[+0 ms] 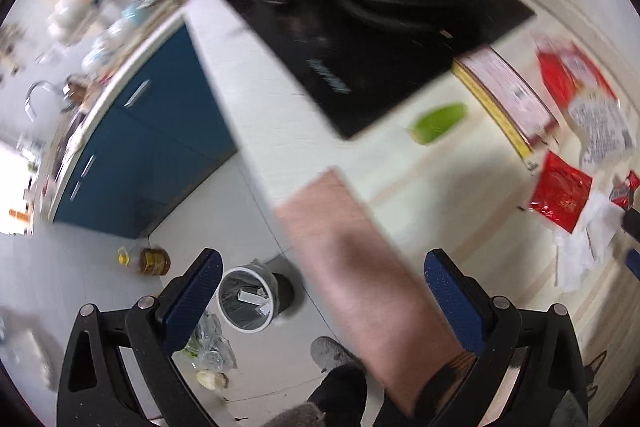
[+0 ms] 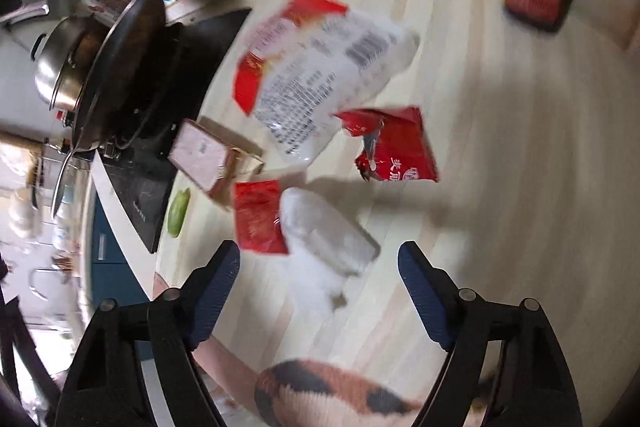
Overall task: Collect trash
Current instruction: 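Move both tools back up to the counter, then grasp the red snack wrapper with the left tool while the right tool grasps the white tissue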
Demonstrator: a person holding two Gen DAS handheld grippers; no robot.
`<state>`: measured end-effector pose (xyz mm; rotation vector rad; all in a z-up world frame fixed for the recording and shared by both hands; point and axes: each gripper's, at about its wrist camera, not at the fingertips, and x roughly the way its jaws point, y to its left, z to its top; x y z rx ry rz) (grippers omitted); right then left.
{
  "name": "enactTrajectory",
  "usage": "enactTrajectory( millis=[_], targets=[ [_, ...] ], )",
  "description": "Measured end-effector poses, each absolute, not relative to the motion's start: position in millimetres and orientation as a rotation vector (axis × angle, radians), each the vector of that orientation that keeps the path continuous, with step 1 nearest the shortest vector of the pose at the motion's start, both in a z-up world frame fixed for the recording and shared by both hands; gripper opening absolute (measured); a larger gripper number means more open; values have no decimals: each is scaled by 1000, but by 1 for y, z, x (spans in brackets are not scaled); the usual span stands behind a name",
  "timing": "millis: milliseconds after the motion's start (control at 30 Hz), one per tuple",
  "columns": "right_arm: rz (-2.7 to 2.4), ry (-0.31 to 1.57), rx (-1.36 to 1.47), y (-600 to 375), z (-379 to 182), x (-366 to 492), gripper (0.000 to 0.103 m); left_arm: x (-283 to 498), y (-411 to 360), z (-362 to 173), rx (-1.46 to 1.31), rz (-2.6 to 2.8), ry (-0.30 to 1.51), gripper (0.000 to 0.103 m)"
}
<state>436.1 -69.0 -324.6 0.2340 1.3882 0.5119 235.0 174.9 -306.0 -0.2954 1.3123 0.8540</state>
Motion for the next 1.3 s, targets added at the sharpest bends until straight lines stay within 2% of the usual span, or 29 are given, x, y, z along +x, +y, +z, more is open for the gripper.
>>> enactTrajectory(
  millis=[67,100,133,167,200,233,400,567,633,667,733,767,800,833,867,900,933,1000,1067,1100,1133,1167,1300],
  targets=[
    [555,1413,263,-61,-343,441,78,256,167,-317,-274,829,1343,103],
    [587,1425,270,-55,-352,440,69,264,163,-320,-265,820,1352,103],
    [618,1435,266,-48,-361,443,53,272,159,-323,-253,809,1360,103],
    [628,1417,244,-43,-363,443,47,279,156,-327,-247,796,1366,103],
    [636,1385,219,-41,-360,442,22,286,154,-330,-246,777,1373,103],
    [646,1376,188,-39,-358,443,4,291,151,-332,-245,758,1378,103],
    [518,1294,134,-82,-333,445,4,327,129,-339,-240,615,1386,103],
    [354,1337,106,-144,-335,454,5,363,105,-355,-289,471,1431,103],
    [294,1351,116,-169,-339,457,8,379,98,-364,-328,431,1452,103],
    [271,1364,123,-180,-343,460,13,386,96,-369,-352,416,1462,103],
    [230,1378,160,-191,-349,463,51,399,94,-377,-405,393,1477,102],
    [232,1369,188,-196,-349,464,56,406,93,-381,-430,399,1488,102],
    [242,1354,203,-197,-348,464,58,412,92,-383,-444,400,1487,95],
    [247,1340,192,-194,-347,464,58,416,91,-385,-446,402,1485,82],
    [252,1333,174,-191,-348,464,58,421,88,-385,-422,424,1484,79],
    [261,1330,157,-186,-349,463,58,424,85,-382,-408,425,1462,69],
    [266,1331,148,-182,-350,462,58,427,81,-378,-384,414,1439,53],
    [272,1340,104,-170,-355,460,58,431,70,-372,-330,408,1434,42],
    [259,1310,38,-161,-354,455,56,432,62,-364,-269,404,1415,28],
    [252,1292,-2,-156,-354,453,41,433,58,-360,-252,400,1404,17],
    [254,1280,-25,-152,-354,450,8,433,56,-357,-247,388,1404,14],
    [258,1285,-30,-150,-354,449,5,432,56,-354,-247,382,1407,14],
    [267,1275,0,-153,-349,446,5,415,56,-340,-235,397,1389,11]
  ],
)
